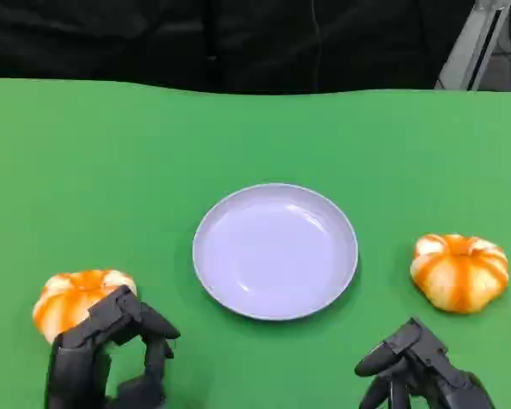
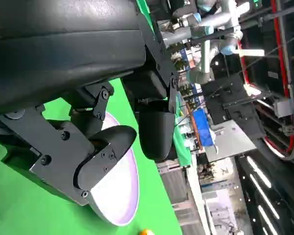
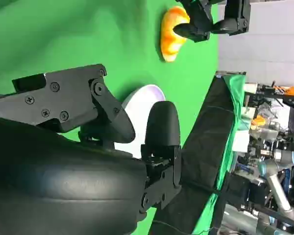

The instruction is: Grasp the bread from the table and place it into the plate.

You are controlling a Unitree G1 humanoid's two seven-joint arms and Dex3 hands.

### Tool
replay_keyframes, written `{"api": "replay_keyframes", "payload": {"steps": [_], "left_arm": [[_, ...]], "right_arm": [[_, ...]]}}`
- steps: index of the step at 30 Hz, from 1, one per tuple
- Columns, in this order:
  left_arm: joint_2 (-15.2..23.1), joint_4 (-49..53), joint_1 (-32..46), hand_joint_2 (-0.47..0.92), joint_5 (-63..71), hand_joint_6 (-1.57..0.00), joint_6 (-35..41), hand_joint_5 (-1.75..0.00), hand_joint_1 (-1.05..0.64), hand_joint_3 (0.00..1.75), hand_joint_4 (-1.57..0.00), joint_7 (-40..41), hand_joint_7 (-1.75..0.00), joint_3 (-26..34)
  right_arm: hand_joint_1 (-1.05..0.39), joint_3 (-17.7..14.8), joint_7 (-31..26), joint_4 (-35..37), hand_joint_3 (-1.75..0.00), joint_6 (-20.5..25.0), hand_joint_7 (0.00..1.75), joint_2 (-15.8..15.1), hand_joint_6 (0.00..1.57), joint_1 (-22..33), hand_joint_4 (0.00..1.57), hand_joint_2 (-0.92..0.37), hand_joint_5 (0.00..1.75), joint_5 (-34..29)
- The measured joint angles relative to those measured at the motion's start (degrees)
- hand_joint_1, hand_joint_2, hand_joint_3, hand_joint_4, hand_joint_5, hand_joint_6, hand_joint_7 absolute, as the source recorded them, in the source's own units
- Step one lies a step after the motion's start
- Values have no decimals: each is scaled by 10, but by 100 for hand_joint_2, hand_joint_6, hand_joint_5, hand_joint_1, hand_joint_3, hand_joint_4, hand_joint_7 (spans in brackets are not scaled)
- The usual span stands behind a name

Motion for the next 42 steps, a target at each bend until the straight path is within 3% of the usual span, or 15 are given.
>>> {"api": "replay_keyframes", "payload": {"steps": [12,15,16,18,20,22,24,26,27,29,36,42], "left_arm": [[0,0,0,42,-7,-76,0,-163,-9,137,-81,0,-144,-1],[0,-3,0,45,-21,-77,7,-156,-10,131,-79,-6,-137,-3],[0,-6,1,55,-27,-78,11,-138,-12,107,-77,-8,-113,-4],[1,-13,1,69,-42,-84,21,-117,-14,76,-76,-16,-82,-5],[1,-19,2,77,-37,-87,27,-98,-20,53,-74,-13,-52,-1],[3,-30,4,82,2,-84,40,-83,-27,37,-69,11,-35,12],[7,-56,9,89,47,-86,71,-72,-31,21,-69,42,-22,25],[12,-82,13,91,80,-87,100,-69,-31,15,-69,65,-18,34],[14,-89,16,92,87,-74,109,-62,-38,12,-54,72,-10,35],[25,-108,18,92,158,-63,144,-56,-42,10,-40,109,-3,37],[95,-180,18,92,384,-36,314,-44,-56,16,-18,219,0,21],[137,-244,22,92,513,-27,507,-37,-61,19,-3,192,0,-32]], "right_arm": [[-8,0,1,0,-114,0,175,0,15,0,36,-92,175,1],[-9,0,1,0,-114,0,175,0,15,0,36,-92,175,1],[-8,0,1,-1,-114,0,175,0,15,0,36,-92,175,1],[-8,0,1,-1,-115,0,175,0,15,0,36,-92,175,1],[-8,1,1,-1,-115,0,175,0,15,0,36,-92,175,1],[-8,1,1,-1,-115,0,175,0,15,1,36,-92,175,0],[-8,2,0,-2,-115,0,175,0,15,3,36,-92,175,0],[-8,3,0,-3,-115,0,175,0,15,4,36,-92,175,-1],[-8,4,0,-3,-115,0,175,0,15,4,36,-92,175,-2],[-7,5,-1,-4,-115,0,175,1,15,5,36,-92,175,-4],[-8,8,-2,-6,-116,1,175,2,16,8,37,-92,175,-10],[-8,11,-4,-16,-116,3,175,3,15,10,37,-92,175,-12]]}}
